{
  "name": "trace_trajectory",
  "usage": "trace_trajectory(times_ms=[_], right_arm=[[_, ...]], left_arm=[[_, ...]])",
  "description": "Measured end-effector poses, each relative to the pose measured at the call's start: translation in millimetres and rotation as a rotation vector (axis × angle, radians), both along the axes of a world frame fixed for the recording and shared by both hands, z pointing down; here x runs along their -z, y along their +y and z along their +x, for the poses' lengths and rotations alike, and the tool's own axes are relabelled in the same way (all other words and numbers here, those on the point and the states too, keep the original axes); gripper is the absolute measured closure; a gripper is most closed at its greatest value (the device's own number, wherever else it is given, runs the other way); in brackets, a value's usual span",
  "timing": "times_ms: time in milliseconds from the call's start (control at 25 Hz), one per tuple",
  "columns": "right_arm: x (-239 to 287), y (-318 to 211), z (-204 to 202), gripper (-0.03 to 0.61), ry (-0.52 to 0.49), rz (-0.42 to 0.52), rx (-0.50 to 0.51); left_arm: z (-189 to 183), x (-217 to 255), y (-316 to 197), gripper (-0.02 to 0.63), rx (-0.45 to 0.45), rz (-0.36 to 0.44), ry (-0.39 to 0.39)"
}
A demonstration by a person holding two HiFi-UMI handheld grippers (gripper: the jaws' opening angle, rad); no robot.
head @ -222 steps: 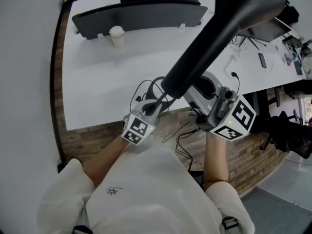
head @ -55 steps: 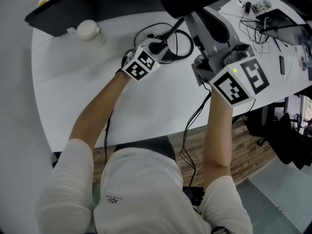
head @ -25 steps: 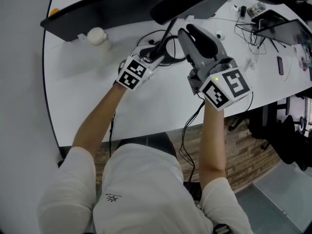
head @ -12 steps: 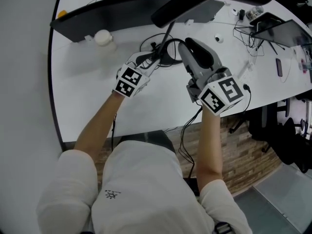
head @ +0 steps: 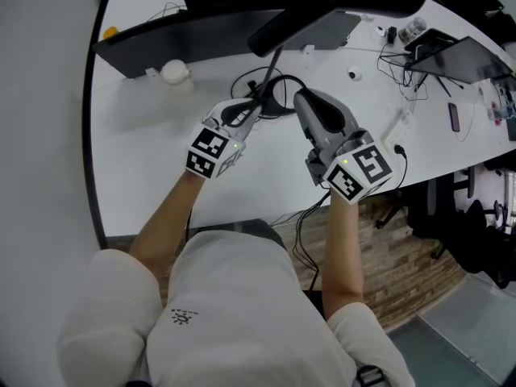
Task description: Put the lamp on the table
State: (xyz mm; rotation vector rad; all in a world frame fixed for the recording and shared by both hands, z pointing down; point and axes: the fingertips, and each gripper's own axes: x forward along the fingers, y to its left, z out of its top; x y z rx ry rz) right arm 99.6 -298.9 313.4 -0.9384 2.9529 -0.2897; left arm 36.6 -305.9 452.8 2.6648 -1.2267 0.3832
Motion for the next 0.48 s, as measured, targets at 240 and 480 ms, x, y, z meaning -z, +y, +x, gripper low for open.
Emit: trace_trajectory(times_ms=[240, 480], right_arm=[[4, 19, 13, 0.565, -0.003, -0.005, 0.000], [12, 43, 22, 0.568, 0.002, 0.012, 0.008]], left_arm=[[-4, 24, 10, 0.595, 0.026, 0.028, 0.019], [-10, 47, 27, 0.618, 0.041, 0.060, 0.024]])
